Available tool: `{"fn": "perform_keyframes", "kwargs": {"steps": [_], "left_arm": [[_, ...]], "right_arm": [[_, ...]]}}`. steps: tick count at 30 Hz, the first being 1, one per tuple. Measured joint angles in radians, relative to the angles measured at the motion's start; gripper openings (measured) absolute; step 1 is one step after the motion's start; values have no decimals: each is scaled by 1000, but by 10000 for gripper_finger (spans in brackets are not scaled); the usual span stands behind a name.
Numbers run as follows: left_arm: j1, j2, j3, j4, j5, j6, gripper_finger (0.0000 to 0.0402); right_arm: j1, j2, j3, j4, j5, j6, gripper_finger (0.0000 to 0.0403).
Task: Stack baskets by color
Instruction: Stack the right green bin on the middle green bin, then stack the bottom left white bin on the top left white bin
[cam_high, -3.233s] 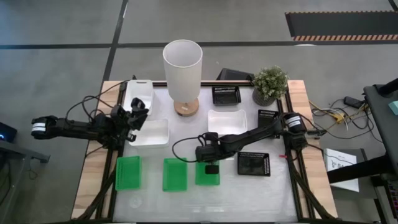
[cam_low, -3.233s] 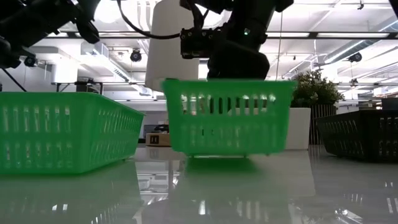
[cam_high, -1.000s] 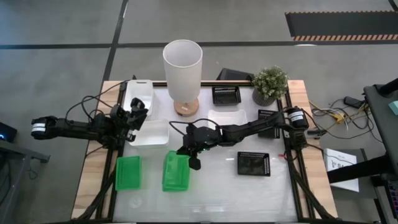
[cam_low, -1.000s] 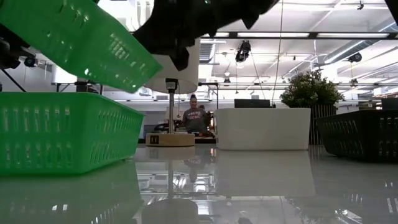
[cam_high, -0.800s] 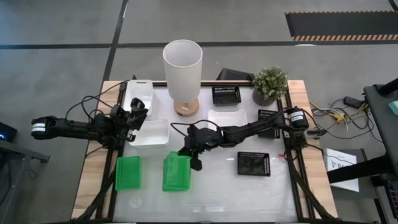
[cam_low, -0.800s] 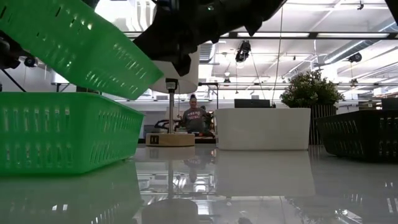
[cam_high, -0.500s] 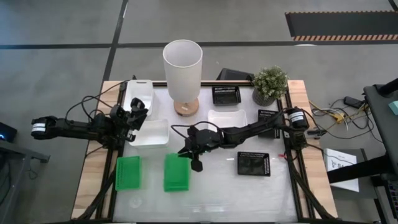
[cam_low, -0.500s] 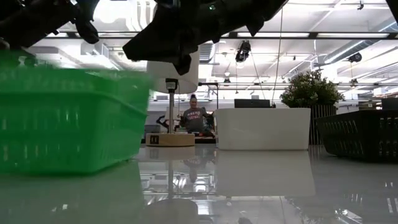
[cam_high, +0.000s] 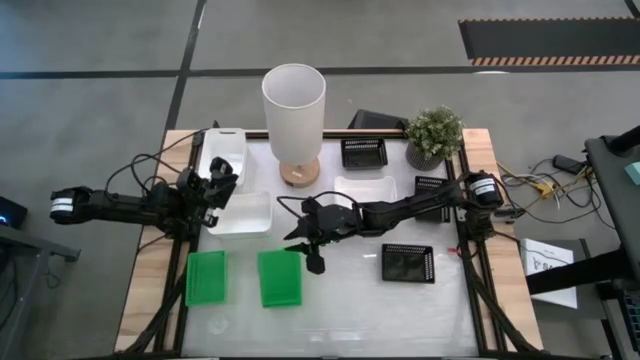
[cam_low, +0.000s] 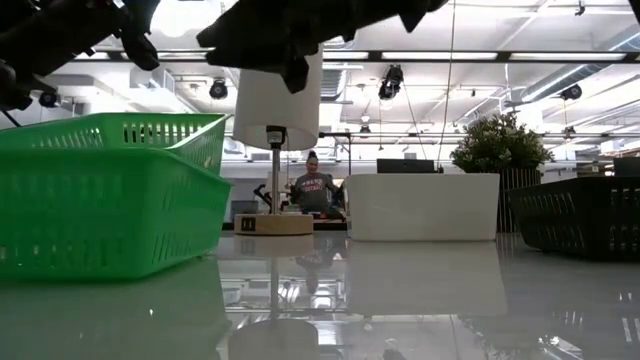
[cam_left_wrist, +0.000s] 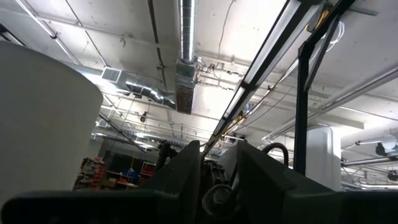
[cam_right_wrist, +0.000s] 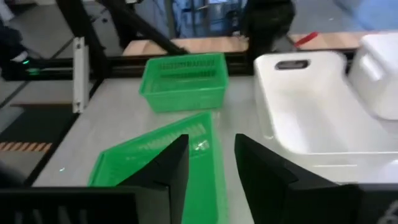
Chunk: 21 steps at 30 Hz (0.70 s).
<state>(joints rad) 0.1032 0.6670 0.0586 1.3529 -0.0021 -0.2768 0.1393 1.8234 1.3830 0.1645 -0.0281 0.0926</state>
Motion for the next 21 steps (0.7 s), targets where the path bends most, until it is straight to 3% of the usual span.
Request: {"fn": "perform_keyframes", "kwargs": {"steps": [7,10,16,21], "left_arm": [[0,4,0,0,1,0,89],[0,14,0,-2,2,0,89],[0,40,0,-2,5,0,89],[0,55,0,-2,5,0,89]], "right_arm": [[12,90,-1,102,19,-30,19],[12,125,0,177,-7,-29,12],[9,179,-2,169,-15,14,9],[15,99,-2,141,-14,-39,9]]}}
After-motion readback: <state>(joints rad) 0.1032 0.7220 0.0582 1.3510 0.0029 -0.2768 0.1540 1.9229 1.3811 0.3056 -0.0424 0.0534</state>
